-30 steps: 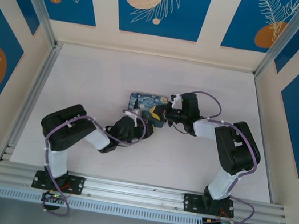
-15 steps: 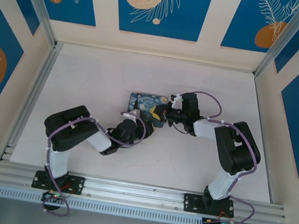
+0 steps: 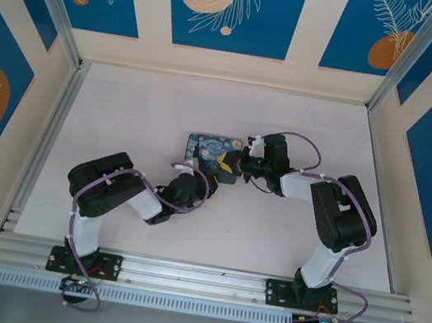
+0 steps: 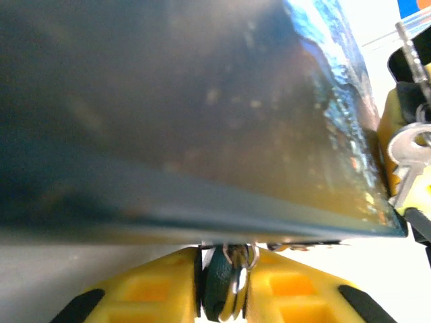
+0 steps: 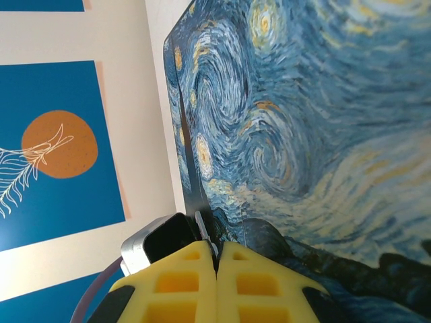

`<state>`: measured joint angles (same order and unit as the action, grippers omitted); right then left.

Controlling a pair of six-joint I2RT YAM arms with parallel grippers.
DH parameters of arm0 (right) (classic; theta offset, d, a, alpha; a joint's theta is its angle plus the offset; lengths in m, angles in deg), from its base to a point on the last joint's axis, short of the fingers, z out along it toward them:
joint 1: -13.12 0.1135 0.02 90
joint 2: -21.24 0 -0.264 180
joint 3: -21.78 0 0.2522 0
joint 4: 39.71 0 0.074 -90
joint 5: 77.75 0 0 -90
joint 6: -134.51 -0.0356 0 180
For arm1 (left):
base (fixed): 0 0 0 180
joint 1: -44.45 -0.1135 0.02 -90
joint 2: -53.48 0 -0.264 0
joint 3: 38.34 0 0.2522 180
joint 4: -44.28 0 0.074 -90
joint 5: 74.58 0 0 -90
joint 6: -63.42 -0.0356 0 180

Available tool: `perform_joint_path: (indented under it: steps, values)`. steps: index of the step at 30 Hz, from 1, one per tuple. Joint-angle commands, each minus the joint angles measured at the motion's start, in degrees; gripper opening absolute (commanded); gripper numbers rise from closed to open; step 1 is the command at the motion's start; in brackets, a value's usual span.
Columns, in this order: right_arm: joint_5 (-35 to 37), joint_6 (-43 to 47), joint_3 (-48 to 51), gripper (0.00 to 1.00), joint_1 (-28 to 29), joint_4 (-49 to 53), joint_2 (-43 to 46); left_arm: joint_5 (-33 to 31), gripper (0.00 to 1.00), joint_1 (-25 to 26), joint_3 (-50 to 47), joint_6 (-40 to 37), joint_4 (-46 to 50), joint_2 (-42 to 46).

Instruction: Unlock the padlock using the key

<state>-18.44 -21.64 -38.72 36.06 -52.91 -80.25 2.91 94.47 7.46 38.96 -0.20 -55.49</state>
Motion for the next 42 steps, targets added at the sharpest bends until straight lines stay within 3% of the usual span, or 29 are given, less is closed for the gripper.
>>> perform_joint_path:
  steps: [1, 8, 14, 26, 35, 42]
  values:
    - [-1.1, 0.1, 1.0, 0.0, -0.3, -0.2, -1.1, -2.8, 0.16, 0.1, 0.1, 0.8, 2.0, -1.2]
    - [-1.7, -0.4, 0.9, 0.0, -0.5, -0.7, -0.8, -2.0, 0.0, 0.1, 0.5, 1.3, 3.9, -0.5]
    - [-2.9, -0.3, 1.9, 0.0, -2.0, -0.9, 2.6, 1.0, 0.0, 0.0, 0.5, 2.0, 10.4, 3.9]
    - [-6.7, 3.5, 17.4, 0.0, -4.0, 1.5, 20.8, 14.0, 0.0, -3.8, 4.5, -3.1, 27.0, 13.8]
    - [-12.7, 6.7, 24.1, 0.0, -4.2, 0.6, 25.7, 25.1, 0.0, -8.9, 3.8, -4.9, 25.2, 17.9]
    - [-13.5, 3.8, 25.8, 0.0, -4.3, -3.1, 24.9, 27.5, 0.0, -10.1, 2.7, -1.8, 24.0, 21.6]
